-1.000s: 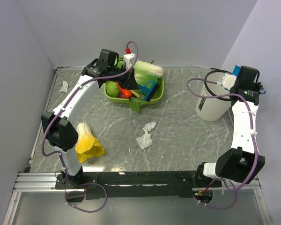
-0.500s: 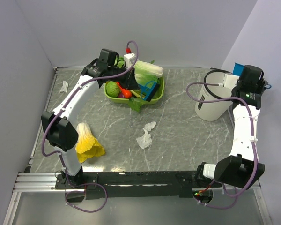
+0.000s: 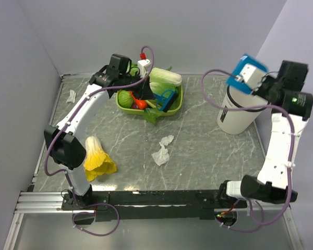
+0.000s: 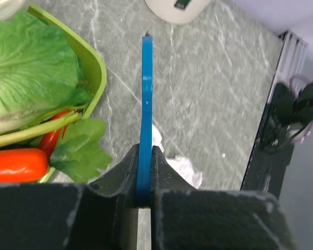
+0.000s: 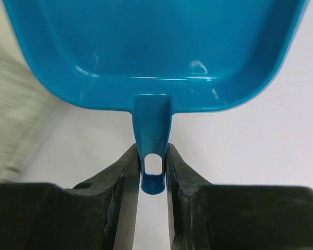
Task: Sweep away the paper scraps from the table
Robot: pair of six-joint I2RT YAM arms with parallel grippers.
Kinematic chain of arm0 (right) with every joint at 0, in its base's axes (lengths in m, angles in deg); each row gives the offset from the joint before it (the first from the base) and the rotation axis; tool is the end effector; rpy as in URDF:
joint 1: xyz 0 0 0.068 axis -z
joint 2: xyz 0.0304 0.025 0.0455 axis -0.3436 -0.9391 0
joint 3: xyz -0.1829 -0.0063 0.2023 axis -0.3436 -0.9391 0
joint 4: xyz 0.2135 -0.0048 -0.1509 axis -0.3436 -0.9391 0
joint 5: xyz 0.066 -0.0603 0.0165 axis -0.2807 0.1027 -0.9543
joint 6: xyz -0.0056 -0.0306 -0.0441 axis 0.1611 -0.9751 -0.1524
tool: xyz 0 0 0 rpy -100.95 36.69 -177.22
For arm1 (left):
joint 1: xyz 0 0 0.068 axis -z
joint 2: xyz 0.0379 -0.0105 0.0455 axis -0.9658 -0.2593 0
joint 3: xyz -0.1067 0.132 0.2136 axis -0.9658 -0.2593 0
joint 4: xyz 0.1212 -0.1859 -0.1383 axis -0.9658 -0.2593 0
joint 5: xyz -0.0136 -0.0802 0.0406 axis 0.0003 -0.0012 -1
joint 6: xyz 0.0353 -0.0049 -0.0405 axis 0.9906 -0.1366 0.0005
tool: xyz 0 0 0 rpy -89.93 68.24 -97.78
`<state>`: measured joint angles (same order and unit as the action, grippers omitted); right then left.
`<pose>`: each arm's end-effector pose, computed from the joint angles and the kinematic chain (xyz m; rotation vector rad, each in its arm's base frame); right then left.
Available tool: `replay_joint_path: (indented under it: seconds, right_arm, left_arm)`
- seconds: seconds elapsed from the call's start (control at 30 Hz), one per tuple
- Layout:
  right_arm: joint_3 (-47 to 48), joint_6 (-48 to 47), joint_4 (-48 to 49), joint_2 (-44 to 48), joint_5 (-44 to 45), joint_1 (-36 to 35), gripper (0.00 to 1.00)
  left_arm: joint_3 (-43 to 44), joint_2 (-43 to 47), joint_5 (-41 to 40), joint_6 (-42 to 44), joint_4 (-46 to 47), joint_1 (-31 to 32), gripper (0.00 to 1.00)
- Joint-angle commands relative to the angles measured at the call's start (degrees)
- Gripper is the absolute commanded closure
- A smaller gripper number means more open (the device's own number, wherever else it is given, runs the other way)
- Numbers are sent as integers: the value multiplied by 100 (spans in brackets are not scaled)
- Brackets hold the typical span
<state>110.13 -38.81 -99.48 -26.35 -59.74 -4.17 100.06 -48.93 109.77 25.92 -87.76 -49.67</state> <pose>0.2131 -0.0605 0.4948 -1.1628 1.9816 -0.8940 0.3510 -0.1926 0.3886 0.9576 1.9739 -1.0243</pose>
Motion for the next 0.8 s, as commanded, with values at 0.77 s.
replay_joint_path:
  seconds: [0.77]
  right_arm:
    - [-2501, 4718, -525, 124, -2204, -1812, 100]
  left_arm:
    - [-2006, 750, -1144, 5247, -2928, 1354, 99]
